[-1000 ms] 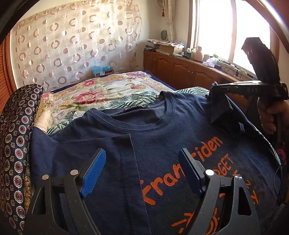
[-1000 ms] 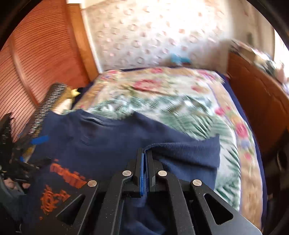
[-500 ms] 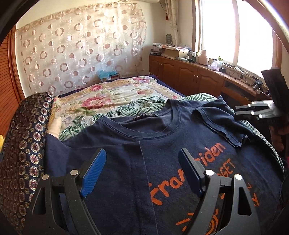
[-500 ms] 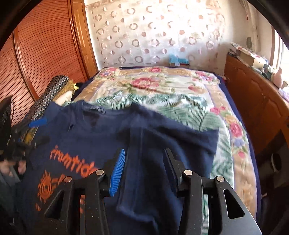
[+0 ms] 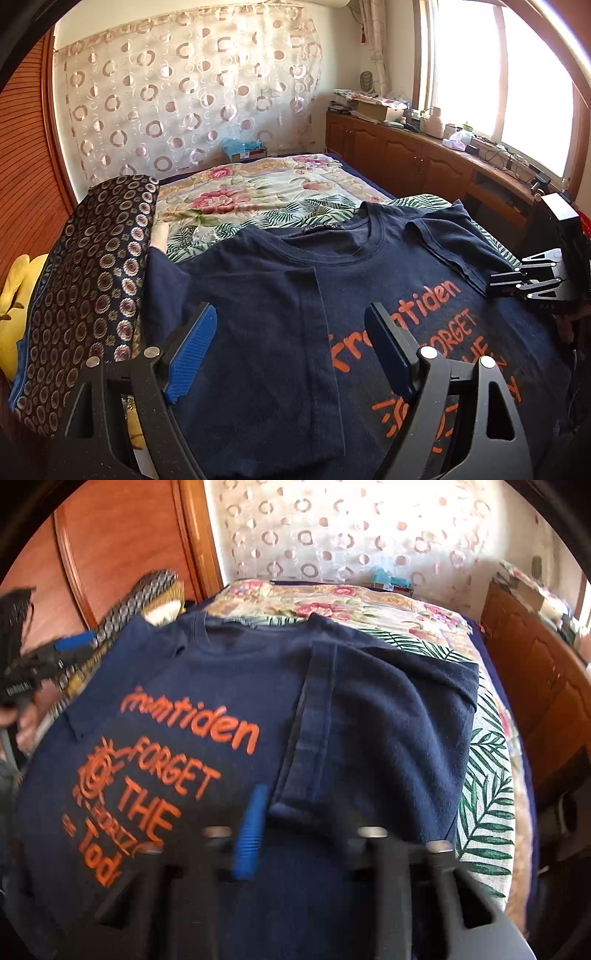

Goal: Fold small clothes

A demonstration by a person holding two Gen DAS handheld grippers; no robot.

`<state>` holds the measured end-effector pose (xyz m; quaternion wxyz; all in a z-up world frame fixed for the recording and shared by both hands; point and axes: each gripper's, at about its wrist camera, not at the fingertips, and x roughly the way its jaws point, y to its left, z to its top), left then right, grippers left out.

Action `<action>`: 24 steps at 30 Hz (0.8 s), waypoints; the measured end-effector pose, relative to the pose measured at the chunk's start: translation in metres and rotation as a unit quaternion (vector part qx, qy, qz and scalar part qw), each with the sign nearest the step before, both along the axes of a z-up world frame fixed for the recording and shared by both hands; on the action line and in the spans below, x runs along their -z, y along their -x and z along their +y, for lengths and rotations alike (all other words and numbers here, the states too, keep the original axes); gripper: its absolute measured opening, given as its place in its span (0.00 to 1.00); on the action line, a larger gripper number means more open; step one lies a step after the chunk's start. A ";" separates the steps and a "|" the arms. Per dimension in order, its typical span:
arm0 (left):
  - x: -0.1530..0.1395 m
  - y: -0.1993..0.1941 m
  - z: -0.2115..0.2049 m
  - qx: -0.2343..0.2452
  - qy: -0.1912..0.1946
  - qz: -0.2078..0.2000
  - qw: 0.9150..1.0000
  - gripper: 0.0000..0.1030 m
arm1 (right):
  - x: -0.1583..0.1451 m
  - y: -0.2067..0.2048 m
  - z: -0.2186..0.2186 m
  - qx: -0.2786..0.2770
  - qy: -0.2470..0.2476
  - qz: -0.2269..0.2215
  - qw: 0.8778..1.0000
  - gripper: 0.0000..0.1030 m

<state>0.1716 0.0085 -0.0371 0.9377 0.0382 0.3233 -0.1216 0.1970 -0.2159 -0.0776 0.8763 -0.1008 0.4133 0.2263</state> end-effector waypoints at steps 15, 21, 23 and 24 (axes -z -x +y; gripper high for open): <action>-0.007 -0.003 0.017 -0.023 -0.008 -0.007 1.000 0.81 | -0.024 0.027 -0.025 -0.019 -0.083 0.006 0.996 0.13; -0.013 -0.009 0.030 -0.039 -0.016 -0.006 0.999 0.81 | -0.035 0.004 -0.066 0.038 -0.082 -0.025 0.996 0.45; -0.016 -0.012 0.036 -0.048 -0.023 -0.005 0.999 0.81 | -0.033 -0.014 -0.079 0.064 -0.064 -0.031 0.995 0.45; -0.017 -0.015 0.039 -0.052 -0.026 -0.004 0.998 0.81 | -0.031 -0.021 -0.084 0.071 -0.062 -0.028 0.995 0.45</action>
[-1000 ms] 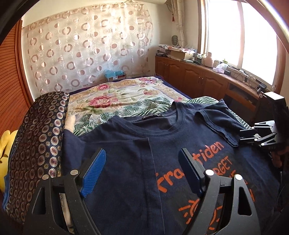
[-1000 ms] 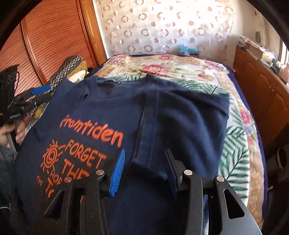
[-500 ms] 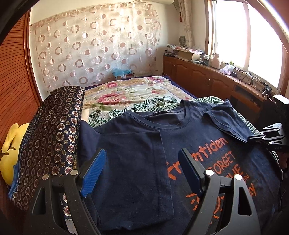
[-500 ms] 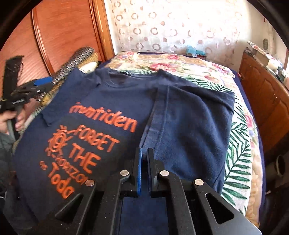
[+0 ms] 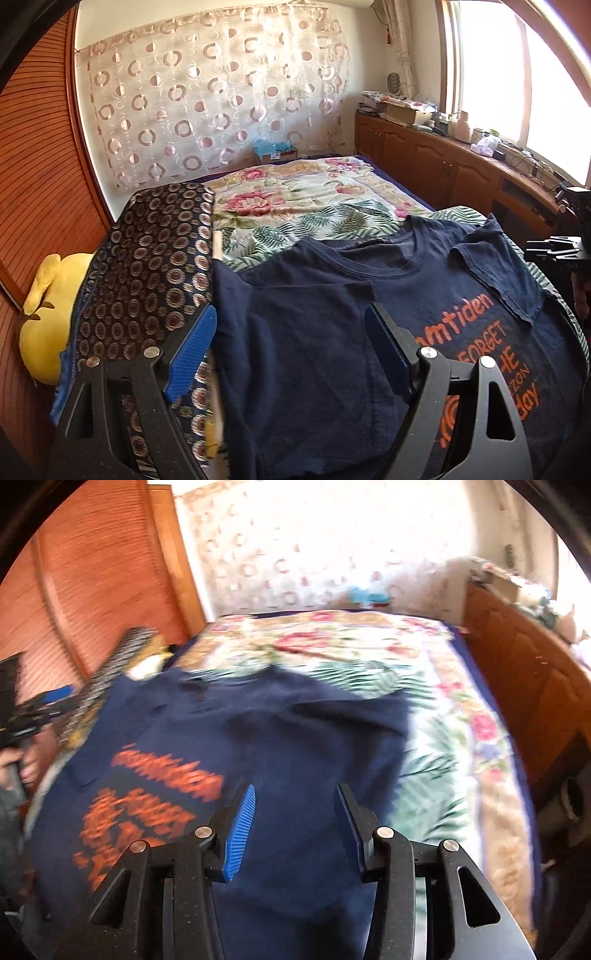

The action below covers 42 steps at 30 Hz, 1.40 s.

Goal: Fold small clothes

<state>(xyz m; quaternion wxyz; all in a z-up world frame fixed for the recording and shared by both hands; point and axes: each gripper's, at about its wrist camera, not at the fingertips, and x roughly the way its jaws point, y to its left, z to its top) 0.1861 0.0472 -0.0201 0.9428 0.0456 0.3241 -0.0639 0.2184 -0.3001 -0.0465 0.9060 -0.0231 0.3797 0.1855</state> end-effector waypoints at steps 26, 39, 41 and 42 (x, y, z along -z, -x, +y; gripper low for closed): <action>0.008 -0.062 0.024 -0.014 -0.010 0.062 0.998 0.71 | 0.000 -0.145 -0.014 0.036 -0.056 0.007 0.998 0.09; 0.017 -0.082 0.024 -0.004 -0.033 0.095 0.995 0.34 | -0.005 -0.109 -0.003 0.029 -0.001 -0.012 1.000 0.45; 0.022 -0.088 0.024 -0.009 -0.041 0.105 0.994 0.34 | -0.005 -0.105 -0.003 0.029 0.008 -0.012 0.999 0.48; 0.025 -0.091 0.025 -0.012 -0.045 0.110 0.993 0.34 | -0.006 -0.102 -0.003 0.027 0.011 -0.011 1.000 0.48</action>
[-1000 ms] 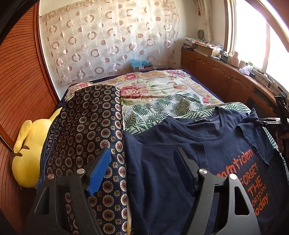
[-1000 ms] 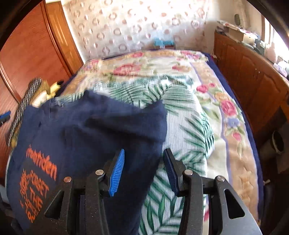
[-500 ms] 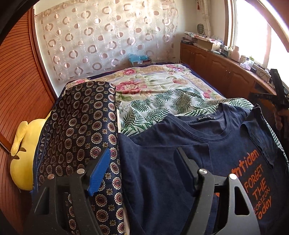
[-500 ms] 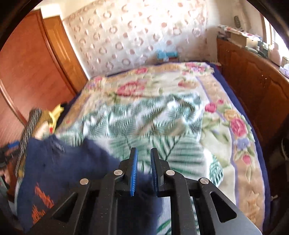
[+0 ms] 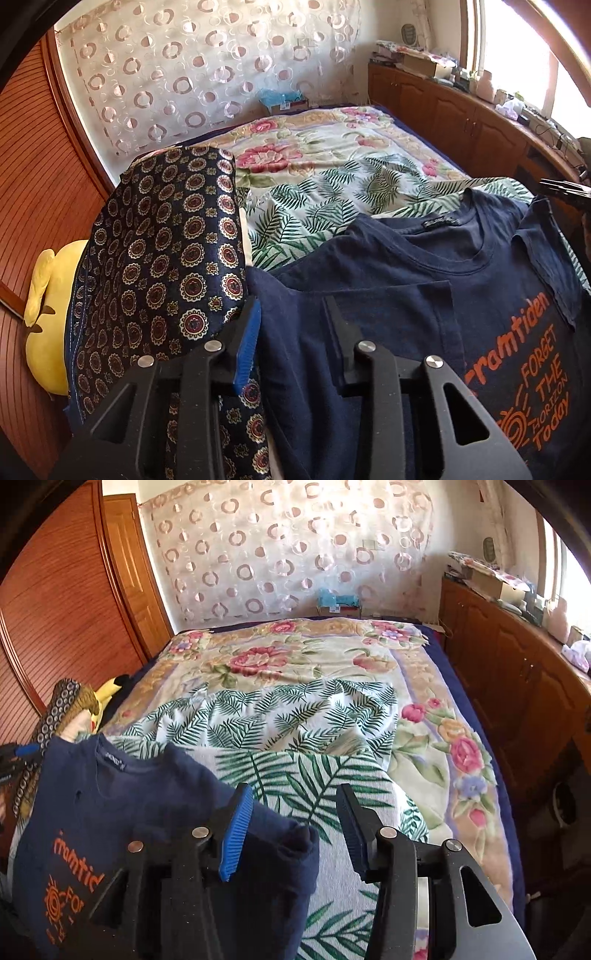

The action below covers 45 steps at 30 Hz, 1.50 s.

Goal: Fold small clothes

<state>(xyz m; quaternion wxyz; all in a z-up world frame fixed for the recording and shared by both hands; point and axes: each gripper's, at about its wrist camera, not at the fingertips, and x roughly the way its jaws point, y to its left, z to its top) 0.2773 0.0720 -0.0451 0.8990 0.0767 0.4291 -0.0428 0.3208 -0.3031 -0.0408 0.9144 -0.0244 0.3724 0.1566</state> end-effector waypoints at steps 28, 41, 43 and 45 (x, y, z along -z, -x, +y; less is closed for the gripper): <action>-0.057 0.106 -0.019 0.026 0.052 -0.098 0.993 0.04 | -0.019 0.023 0.018 -0.067 -0.011 -0.021 0.997 0.06; -0.027 0.254 0.002 -0.026 0.099 -0.124 0.987 0.04 | -0.005 0.211 -0.040 -0.093 -0.063 -0.058 0.992 0.06; -0.021 0.281 0.009 -0.040 0.109 -0.125 0.985 0.04 | 0.004 0.243 -0.055 -0.080 -0.066 -0.062 0.993 0.06; -0.017 0.299 0.016 -0.053 0.129 -0.123 0.983 0.04 | 0.009 0.265 -0.073 -0.066 -0.083 -0.059 0.993 0.06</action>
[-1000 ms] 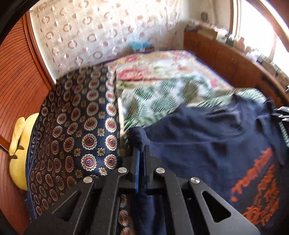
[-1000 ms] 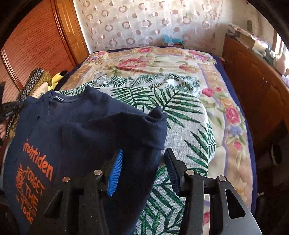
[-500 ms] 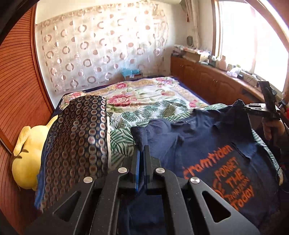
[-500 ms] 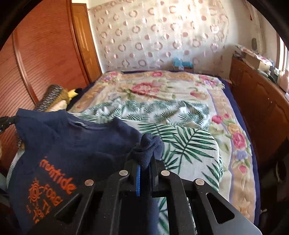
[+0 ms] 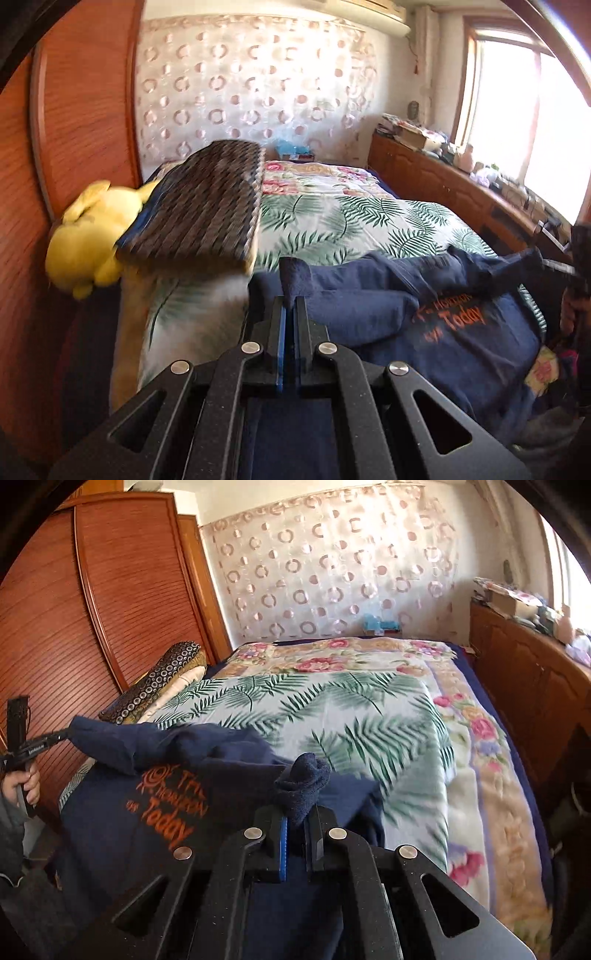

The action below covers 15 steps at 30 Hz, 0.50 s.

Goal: Fold small clothes

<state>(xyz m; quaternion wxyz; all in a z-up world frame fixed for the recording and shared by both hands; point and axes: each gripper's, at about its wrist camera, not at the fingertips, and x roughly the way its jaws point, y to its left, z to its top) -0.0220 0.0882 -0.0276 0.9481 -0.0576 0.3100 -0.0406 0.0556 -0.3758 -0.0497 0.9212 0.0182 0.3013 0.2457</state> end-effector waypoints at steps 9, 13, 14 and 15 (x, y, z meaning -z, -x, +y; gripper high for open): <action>-0.005 0.038 0.005 -0.011 0.002 -0.006 1.000 0.04 | -0.003 0.064 -0.024 0.020 0.023 0.020 0.999 0.06; 0.007 0.039 0.000 -0.008 -0.020 0.013 1.000 0.04 | -0.003 0.059 -0.016 0.016 0.050 0.043 0.998 0.06; 0.011 0.040 0.001 -0.009 -0.022 0.017 1.000 0.04 | -0.001 0.058 -0.015 0.019 0.053 0.047 0.997 0.06; 0.014 0.038 0.002 -0.008 -0.018 0.021 1.000 0.04 | -0.002 0.056 -0.012 0.021 0.056 0.051 0.997 0.06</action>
